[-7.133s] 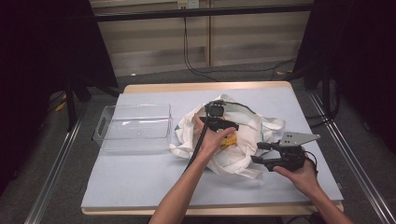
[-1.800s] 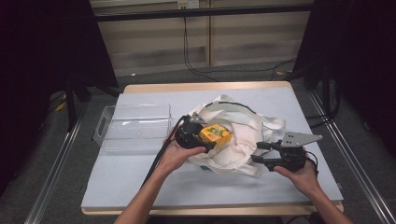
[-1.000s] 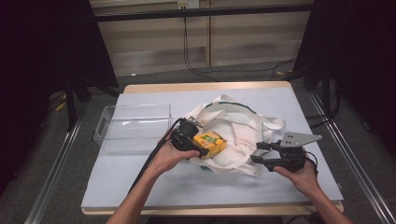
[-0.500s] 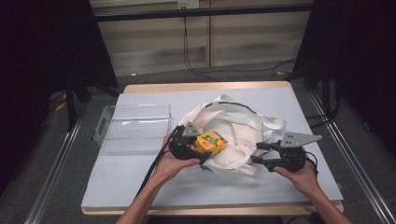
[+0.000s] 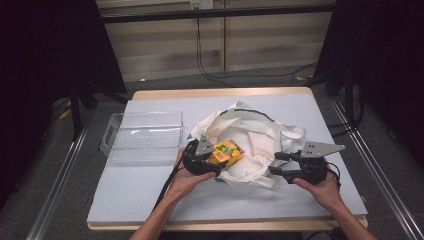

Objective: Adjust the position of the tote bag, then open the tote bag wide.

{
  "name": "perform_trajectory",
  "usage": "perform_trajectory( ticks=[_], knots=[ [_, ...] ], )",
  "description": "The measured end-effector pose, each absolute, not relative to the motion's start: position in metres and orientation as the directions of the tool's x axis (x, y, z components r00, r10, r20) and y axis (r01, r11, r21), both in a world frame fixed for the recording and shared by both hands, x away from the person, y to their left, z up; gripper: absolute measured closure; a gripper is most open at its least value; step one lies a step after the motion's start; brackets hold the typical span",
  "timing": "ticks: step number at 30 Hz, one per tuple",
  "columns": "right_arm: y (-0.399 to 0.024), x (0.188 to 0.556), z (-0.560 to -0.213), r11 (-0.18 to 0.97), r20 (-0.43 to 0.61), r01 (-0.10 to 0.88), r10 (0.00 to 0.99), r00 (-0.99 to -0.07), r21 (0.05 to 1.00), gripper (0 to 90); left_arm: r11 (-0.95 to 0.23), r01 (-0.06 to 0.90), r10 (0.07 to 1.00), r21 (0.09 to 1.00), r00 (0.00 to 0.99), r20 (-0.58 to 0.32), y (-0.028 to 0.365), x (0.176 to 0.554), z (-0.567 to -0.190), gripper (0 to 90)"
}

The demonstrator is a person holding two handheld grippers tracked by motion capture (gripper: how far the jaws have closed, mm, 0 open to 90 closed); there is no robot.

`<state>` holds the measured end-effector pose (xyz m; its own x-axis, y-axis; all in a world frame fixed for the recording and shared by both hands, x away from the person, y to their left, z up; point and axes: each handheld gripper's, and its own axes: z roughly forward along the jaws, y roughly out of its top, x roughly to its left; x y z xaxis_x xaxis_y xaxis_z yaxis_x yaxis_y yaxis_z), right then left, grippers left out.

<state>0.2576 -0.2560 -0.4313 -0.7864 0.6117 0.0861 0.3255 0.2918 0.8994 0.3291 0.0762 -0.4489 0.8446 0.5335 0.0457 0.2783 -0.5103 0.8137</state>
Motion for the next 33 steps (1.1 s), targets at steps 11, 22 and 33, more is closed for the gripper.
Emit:
perform_trajectory(
  ticks=[11, 22, 33],
  knots=[
    [-0.254, 0.256, -0.432, 0.283, 0.092, 0.323, 0.606, -0.79, 0.903, 44.3, -0.443, 0.331, 0.529, 0.833, 0.847, -0.056, 0.085, 0.337, -0.438, 27.7],
    [-0.26, 0.252, -0.43, 0.253, 0.093, 0.308, 0.615, -0.783, 0.917, 40.8, -0.373, 0.359, 0.536, 0.856, 0.836, -0.117, 0.103, 0.339, -0.412, 27.7],
    [-0.263, 0.248, -0.427, 0.236, 0.094, 0.301, 0.623, -0.776, 0.924, 35.3, -0.33, 0.359, 0.542, 0.873, 0.829, -0.137, 0.133, 0.338, -0.39, 27.7]
  ],
)
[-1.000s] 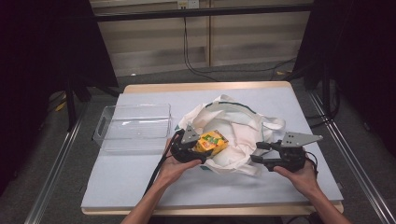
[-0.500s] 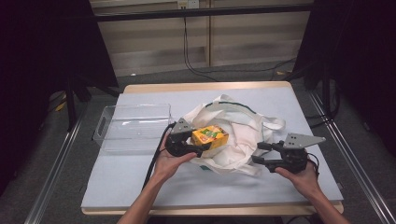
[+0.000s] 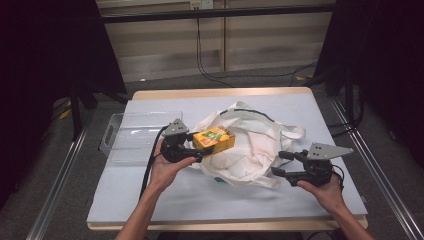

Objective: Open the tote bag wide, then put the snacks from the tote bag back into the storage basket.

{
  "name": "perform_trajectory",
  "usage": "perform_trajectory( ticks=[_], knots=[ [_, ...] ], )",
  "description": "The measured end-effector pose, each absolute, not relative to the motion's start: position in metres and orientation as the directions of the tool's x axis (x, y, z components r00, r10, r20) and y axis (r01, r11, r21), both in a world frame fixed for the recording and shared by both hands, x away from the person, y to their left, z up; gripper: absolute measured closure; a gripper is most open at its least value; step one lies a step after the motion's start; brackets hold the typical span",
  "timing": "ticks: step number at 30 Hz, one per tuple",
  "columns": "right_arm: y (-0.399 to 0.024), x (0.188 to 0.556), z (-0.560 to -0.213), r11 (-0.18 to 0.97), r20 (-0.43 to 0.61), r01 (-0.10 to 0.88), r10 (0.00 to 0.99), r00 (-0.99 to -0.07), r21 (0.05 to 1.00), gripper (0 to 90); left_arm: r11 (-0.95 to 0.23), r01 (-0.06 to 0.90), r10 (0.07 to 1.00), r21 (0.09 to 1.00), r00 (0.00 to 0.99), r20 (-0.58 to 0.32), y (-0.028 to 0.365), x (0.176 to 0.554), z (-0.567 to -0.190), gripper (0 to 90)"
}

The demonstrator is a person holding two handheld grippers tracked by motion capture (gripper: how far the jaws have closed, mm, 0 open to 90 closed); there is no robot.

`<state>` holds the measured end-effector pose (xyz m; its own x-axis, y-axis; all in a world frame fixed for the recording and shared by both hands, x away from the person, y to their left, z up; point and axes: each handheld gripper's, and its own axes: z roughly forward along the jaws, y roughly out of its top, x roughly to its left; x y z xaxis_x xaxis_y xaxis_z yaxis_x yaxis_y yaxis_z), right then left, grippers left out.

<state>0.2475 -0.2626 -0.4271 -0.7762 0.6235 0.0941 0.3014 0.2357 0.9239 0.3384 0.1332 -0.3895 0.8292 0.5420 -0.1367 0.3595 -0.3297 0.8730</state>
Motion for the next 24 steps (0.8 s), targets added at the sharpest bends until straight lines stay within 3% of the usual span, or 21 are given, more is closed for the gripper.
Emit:
perform_trajectory(
  ticks=[10, 24],
  knots=[
    [-0.266, 0.239, -0.426, 0.203, 0.108, 0.317, 0.664, -0.74, 0.926, 27.2, -0.314, 0.393, 0.573, 0.864, 0.805, -0.158, 0.167, 0.344, -0.385, 27.6],
    [-0.276, 0.223, -0.434, 0.19, 0.115, 0.331, 0.689, -0.716, 0.924, 24.7, -0.318, 0.404, 0.589, 0.857, 0.793, -0.155, 0.195, 0.349, -0.363, 27.6]
  ],
)
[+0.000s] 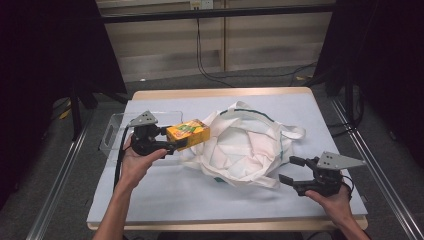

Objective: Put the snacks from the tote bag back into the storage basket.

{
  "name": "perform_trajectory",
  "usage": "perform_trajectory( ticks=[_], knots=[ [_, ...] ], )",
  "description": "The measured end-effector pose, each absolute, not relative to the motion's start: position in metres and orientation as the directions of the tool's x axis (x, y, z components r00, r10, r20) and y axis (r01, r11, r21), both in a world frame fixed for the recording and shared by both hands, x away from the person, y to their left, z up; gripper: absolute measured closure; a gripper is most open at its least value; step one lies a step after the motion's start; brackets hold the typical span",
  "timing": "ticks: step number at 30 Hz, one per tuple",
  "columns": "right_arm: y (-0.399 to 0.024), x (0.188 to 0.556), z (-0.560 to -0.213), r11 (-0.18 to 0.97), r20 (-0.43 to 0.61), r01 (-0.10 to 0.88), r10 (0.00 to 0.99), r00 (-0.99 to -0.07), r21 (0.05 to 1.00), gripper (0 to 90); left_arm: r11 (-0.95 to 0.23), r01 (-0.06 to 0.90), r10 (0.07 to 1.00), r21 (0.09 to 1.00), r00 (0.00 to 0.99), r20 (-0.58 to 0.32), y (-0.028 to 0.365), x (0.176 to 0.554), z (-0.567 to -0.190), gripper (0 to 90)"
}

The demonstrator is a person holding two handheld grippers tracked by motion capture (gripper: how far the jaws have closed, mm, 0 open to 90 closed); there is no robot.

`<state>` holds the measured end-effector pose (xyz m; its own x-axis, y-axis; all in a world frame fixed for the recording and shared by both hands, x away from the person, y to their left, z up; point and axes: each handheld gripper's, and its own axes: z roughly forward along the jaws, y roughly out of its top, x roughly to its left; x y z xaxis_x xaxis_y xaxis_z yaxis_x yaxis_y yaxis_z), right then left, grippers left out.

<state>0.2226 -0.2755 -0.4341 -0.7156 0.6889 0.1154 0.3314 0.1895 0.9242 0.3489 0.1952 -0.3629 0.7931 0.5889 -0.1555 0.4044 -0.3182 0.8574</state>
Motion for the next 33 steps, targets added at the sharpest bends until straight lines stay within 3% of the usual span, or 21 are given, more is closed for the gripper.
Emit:
perform_trajectory(
  ticks=[8, 33],
  knots=[
    [-0.275, 0.224, -0.436, 0.19, 0.114, 0.332, 0.692, -0.712, 0.924, 24.5, -0.319, 0.404, 0.613, 0.857, 0.778, -0.138, 0.213, 0.353, -0.35, 27.6],
    [-0.277, 0.227, -0.437, 0.185, 0.124, 0.34, 0.692, -0.712, 0.922, 24.5, -0.313, 0.585, 0.753, 0.748, 0.633, -0.18, 0.245, 0.388, -0.337, 27.6]
  ],
)
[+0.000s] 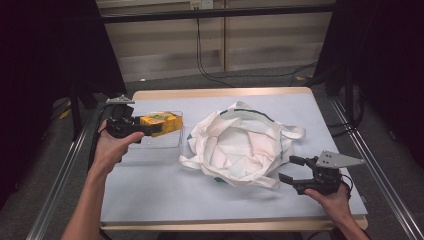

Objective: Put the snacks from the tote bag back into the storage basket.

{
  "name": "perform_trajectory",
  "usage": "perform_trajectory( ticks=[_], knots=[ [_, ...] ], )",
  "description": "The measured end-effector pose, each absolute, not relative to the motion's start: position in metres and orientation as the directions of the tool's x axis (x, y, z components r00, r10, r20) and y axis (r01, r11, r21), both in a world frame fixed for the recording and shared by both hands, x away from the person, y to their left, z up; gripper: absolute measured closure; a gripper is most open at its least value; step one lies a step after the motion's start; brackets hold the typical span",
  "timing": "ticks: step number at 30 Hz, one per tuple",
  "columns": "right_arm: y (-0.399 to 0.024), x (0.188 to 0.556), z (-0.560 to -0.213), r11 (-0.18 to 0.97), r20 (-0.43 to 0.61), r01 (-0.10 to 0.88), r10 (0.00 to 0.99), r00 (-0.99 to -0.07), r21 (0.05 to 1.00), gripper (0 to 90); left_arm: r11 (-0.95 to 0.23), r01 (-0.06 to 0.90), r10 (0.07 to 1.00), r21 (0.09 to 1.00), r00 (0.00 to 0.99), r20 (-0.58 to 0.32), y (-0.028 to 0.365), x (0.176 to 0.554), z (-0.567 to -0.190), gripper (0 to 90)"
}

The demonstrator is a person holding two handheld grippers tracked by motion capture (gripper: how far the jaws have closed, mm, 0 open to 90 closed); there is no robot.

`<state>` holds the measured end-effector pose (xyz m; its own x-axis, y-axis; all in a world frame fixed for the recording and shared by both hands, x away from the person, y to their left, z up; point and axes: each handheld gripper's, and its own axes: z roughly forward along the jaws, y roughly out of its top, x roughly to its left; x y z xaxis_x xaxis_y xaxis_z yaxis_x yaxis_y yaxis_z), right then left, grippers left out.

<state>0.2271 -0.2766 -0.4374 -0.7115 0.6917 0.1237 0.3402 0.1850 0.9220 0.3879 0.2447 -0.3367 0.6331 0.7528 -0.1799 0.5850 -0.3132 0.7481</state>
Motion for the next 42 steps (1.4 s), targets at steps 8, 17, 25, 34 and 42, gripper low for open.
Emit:
perform_trajectory(
  ticks=[8, 17, 25, 34, 42],
  knots=[
    [-0.279, 0.232, -0.441, 0.195, 0.121, 0.342, 0.686, -0.717, 0.919, 23.7, -0.308, 0.661, 0.802, 0.684, 0.568, -0.188, 0.253, 0.405, -0.337, 27.6],
    [-0.281, 0.23, -0.441, 0.2, 0.116, 0.342, 0.689, -0.715, 0.918, 23.6, -0.304, 0.717, 0.828, 0.627, 0.524, -0.198, 0.245, 0.415, -0.336, 27.7],
    [-0.279, 0.228, -0.441, 0.208, 0.112, 0.34, 0.686, -0.719, 0.917, 23.5, -0.278, 0.752, 0.851, 0.597, 0.481, -0.209, 0.243, 0.421, -0.332, 27.7],
    [-0.276, 0.225, -0.439, 0.215, 0.1, 0.333, 0.687, -0.72, 0.918, 23.4, -0.327, 0.775, 0.855, 0.54, 0.486, -0.182, 0.235, 0.431, -0.332, 27.7],
    [-0.276, 0.226, -0.439, 0.212, 0.103, 0.332, 0.685, -0.721, 0.919, 23.3, -0.36, 0.815, 0.865, 0.453, 0.474, -0.166, 0.228, 0.446, -0.334, 27.7]
  ],
)
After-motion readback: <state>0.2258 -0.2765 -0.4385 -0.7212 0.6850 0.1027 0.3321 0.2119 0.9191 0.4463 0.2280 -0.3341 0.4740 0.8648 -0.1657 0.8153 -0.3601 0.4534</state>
